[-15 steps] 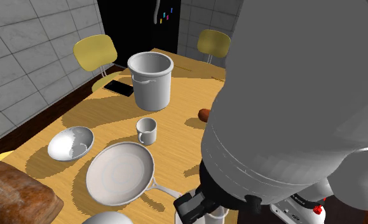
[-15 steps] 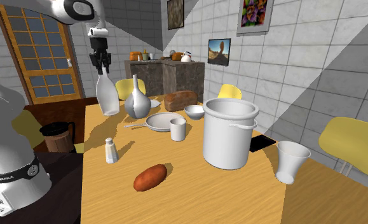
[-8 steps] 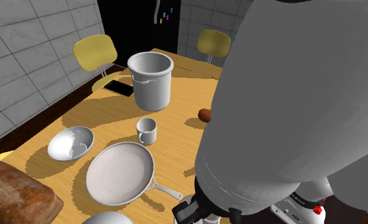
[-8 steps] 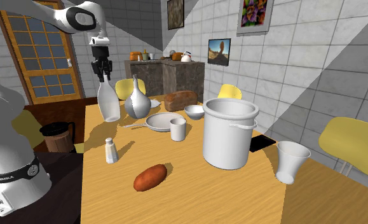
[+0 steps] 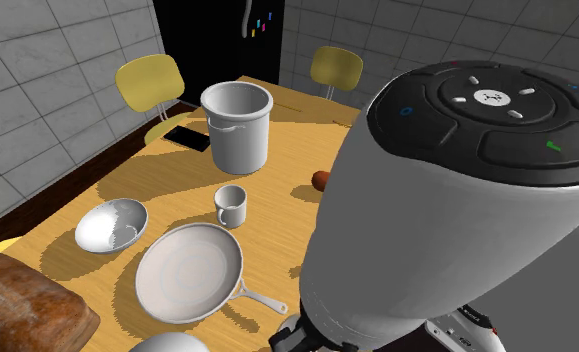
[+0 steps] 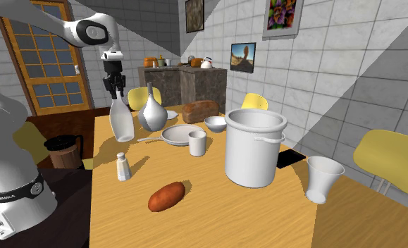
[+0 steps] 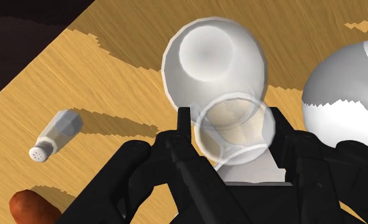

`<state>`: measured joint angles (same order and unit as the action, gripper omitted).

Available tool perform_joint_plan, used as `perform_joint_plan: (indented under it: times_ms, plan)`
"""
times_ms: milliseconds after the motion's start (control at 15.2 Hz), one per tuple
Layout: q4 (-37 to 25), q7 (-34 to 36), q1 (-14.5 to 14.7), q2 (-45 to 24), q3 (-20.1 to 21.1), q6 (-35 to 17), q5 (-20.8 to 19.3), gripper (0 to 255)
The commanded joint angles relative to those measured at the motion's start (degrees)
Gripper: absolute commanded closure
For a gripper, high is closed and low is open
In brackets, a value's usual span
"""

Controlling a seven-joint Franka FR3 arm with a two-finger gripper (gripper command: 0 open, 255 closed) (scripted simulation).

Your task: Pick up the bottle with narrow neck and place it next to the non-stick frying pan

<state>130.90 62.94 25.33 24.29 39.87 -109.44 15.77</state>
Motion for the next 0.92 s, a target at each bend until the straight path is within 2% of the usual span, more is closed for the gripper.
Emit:
perform_joint_plan:
  times_ms: [0, 264, 726, 792, 858]
  plan:
    - [1.3, 0.1, 0.0, -0.5, 0.5, -1.9, 0.1, 255]
    - [3.3, 0.3, -0.1, -1.4, 1.4, -4.8, 0.1, 255]
    - [3.3, 0.3, -0.1, -1.4, 1.4, -4.8, 0.1, 255]
    - [3.3, 0.3, -0.1, -1.4, 1.4, -4.8, 0.1, 0]
    - [3.3, 0.3, -0.1, -1.4, 1.4, -4.8, 0.1, 0]
